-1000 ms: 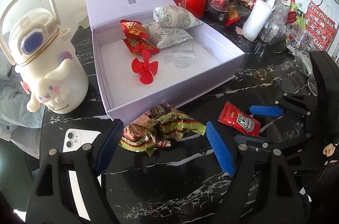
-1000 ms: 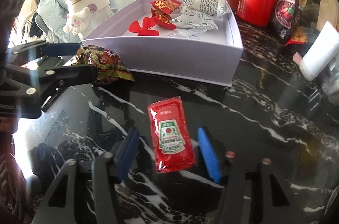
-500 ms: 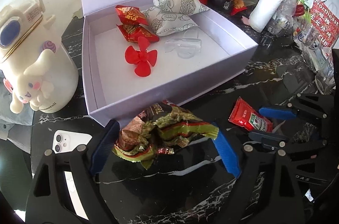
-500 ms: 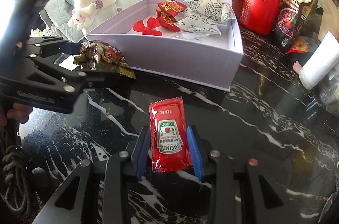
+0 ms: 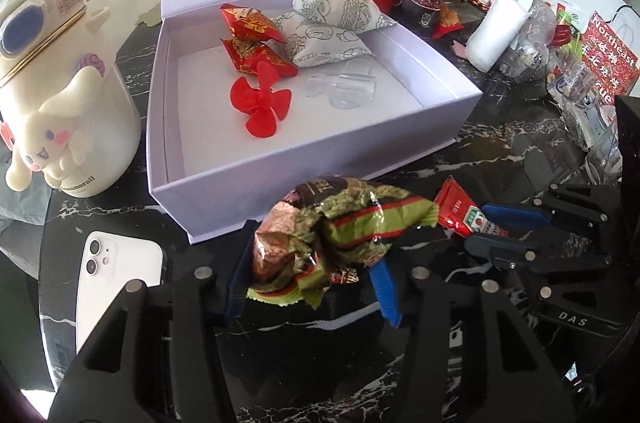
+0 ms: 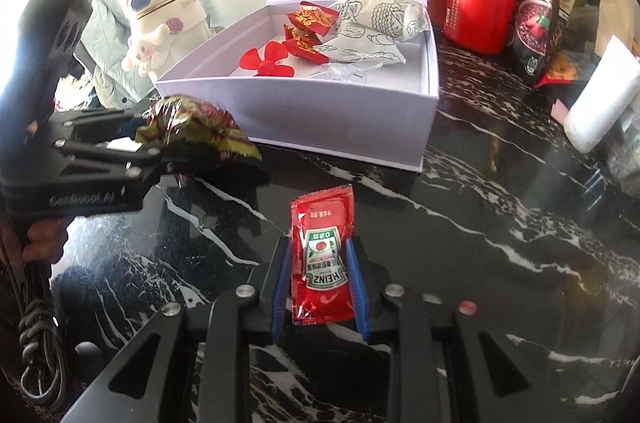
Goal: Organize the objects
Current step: 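Grasp the gold-green wrapper bundle with the left tool while the right tool grasps the red ketchup packet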
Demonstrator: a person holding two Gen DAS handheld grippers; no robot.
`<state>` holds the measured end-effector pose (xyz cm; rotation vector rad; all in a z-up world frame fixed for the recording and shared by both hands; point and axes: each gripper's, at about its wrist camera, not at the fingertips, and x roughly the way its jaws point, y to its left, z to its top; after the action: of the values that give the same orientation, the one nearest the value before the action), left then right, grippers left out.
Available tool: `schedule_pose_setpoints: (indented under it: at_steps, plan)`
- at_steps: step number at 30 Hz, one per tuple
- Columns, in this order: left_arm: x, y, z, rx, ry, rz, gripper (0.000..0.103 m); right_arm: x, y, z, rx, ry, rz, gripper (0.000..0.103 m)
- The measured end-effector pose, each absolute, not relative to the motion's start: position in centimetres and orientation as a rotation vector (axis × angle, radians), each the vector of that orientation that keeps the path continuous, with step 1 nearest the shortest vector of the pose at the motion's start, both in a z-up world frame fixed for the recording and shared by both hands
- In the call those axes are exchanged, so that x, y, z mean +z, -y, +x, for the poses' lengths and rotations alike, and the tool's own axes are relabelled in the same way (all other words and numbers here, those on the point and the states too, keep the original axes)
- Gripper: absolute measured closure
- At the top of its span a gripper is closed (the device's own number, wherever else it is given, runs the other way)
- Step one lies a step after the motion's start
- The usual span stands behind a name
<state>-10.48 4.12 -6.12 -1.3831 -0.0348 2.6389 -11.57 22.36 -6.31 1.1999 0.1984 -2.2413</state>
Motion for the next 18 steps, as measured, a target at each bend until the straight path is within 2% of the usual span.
schedule_pose_setpoints:
  at_steps: [18]
  plan:
    - [-3.9, -5.5, -7.3, 2.626, 0.062, -1.316, 0.054, -4.6, -23.3, -8.9, -2.26, -0.181, 1.168, 0.078]
